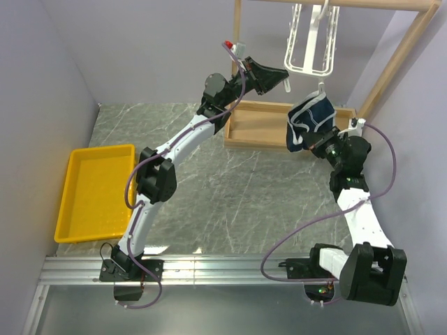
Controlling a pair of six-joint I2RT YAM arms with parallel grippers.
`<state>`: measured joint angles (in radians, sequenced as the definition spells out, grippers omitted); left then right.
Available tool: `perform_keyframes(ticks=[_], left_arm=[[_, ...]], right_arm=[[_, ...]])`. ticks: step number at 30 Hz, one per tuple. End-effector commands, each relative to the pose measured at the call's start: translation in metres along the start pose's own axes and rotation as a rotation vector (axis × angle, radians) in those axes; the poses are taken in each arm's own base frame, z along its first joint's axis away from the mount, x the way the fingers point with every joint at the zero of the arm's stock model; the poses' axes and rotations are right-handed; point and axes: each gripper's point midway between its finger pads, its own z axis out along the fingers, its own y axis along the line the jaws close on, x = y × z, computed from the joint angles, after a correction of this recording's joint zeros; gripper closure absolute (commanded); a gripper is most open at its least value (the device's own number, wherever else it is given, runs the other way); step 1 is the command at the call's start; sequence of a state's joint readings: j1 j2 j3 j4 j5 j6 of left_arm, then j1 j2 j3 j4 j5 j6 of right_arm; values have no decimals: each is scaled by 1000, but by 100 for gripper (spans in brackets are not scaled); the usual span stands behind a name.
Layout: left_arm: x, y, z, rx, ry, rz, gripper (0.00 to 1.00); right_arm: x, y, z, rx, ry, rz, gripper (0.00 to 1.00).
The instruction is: Clip the underwear to the hanger
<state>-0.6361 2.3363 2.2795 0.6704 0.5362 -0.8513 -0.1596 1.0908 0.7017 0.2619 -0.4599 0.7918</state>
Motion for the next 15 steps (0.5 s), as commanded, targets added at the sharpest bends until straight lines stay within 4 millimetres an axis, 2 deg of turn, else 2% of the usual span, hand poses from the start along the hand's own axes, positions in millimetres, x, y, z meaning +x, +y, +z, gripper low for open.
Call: perform_keyframes(ticks=[1,7,15], left_arm=[[-22,-30,-1,50,3,49,100],[-17,-28,-3,42,19,51,100],[-14,-26,-6,31,35,52,100]], right_arm=[[-21,50,-7,-128,-45,-91,100],[-30,96,-22,-220,-96,-155,100],[-55,120,-12,-246,-169,-177,100]])
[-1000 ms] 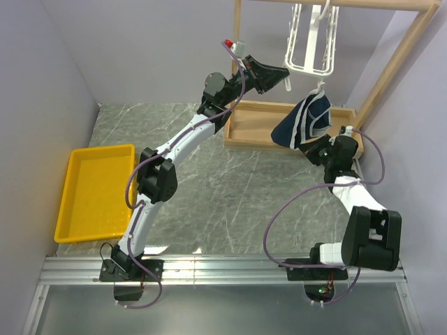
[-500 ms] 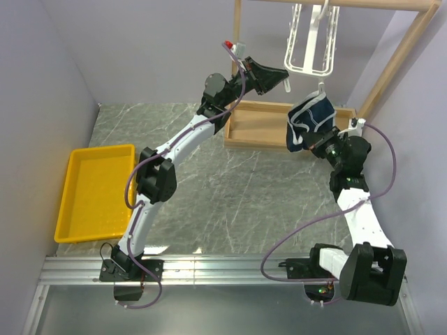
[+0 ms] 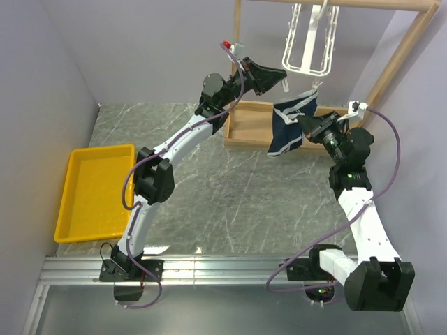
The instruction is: Clip the underwear to the hanger
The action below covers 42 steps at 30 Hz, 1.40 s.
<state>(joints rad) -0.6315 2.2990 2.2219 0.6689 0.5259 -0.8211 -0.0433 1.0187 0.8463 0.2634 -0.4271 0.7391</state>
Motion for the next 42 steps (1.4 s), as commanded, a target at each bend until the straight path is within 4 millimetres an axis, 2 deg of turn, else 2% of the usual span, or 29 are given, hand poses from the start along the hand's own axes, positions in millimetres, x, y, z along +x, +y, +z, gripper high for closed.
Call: perform_keyframes(ticks=[1,15,36,37,42], left_arm=[[-12,-29,-1,58,34,30,100],[-4,-40,-6,133,52,6,100],[7,-58,-11,263,77,1,100],[7,-59,-11,269,78,1,100],[12,-63,-13,294,92,2,100]], right_arm=[[-33,22,10,-47,-96,-34,100],[-53,30,30,-61,-133,-2,100],[-63,38,49,-68,-141,46,100],[-56,45,51,-83,-122,50,100],[-57,51,53,-93,-118,58,100]])
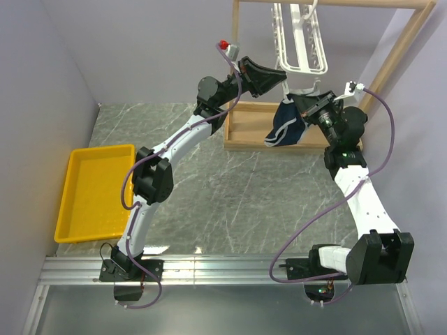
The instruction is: Clip the underwear to the hanger
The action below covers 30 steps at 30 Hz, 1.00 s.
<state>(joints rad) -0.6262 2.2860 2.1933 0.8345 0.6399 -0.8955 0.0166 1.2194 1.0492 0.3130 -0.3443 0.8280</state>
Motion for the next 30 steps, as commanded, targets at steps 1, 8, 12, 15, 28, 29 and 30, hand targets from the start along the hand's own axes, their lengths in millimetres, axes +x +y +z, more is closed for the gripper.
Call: perform_keyframes(ticks=[1,8,12,15,28,29,30], left_arm=[[20,-30,-2,137,94,-13,100],[26,-32,-2,152,113,6,100],[27,-31,-3,152,123,16,100],[29,-29,-4,152,129,42,100],[37,-27,-5,171,140,90,100],[38,-27,-5,172,143,90,100],[37,-26,-6,170,143,93,100]], right_arm=[[-22,33,3,-76,-58,-14,100],[-23,36,3,-83,-57,-15,100],[-25,37,3,-84,-58,-28,100],[-24,40,3,-96,-50,-16,100],[-20,46,2,-97,-12,45,100],[-20,47,1,-101,-7,48,100],[-19,47,2,-99,-5,53,100]])
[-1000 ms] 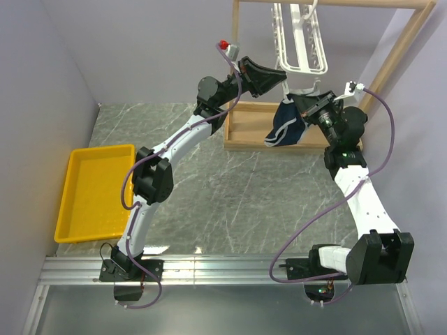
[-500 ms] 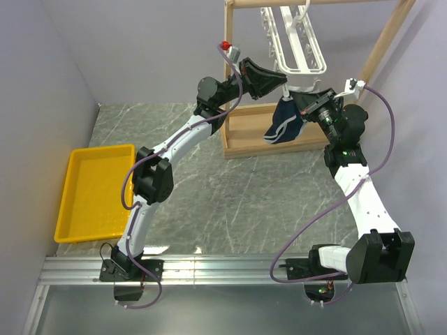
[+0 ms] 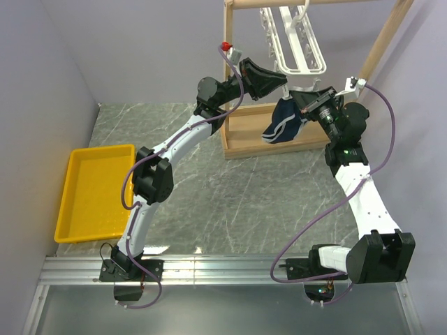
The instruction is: Clip the underwear to the hanger
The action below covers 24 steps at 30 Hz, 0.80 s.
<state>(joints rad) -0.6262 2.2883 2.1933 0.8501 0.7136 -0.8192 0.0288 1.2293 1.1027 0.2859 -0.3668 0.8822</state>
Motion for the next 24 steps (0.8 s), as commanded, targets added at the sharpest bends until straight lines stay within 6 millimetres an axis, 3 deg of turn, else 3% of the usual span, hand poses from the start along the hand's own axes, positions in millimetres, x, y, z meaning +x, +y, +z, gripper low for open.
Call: perform_keyframes(ticks=[1,24], left_arm=[[28,-23,0,119,92,10,100],[34,-22,0,134,98,9,100]], right_arm=[[-14,29,-1,-67,-21,3,100],[-16,40,2,-89,-10,50,100]])
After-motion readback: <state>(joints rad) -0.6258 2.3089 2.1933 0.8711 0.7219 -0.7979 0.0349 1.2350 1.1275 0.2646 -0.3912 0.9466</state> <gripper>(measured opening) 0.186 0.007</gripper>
